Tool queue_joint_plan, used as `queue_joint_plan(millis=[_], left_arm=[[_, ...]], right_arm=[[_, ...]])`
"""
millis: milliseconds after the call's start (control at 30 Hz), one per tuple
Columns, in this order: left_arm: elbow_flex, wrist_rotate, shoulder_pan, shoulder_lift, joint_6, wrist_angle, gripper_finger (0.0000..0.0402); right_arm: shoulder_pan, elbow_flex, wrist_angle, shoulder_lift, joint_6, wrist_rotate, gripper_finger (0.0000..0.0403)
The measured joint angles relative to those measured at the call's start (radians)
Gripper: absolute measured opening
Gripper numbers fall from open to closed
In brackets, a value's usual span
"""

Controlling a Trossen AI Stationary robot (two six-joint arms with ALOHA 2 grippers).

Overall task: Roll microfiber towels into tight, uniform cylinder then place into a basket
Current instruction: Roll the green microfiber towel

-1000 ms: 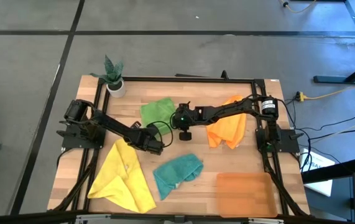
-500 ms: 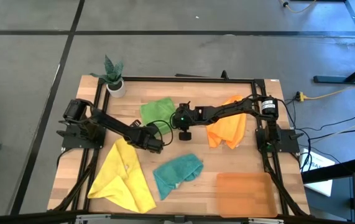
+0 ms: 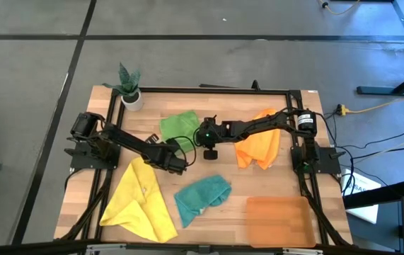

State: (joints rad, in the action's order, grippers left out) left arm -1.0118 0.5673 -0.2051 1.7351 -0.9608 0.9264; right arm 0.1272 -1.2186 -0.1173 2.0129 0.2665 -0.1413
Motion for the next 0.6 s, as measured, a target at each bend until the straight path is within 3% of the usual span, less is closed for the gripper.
queue_joint_plan(millis=[433,600], left_arm=[[-0.055,-0.002,-0.010,-0.001,0.013,-0.001,0.0080],[-0.039,-0.003,-0.033,-0.001,0.131,-0.121,0.0080]], right_arm=[[0.000,0.000,0.002,0.000,0.000,0.001,0.0077],[0.000,0.000,0.002,0.000,0.000,0.001,0.0077]])
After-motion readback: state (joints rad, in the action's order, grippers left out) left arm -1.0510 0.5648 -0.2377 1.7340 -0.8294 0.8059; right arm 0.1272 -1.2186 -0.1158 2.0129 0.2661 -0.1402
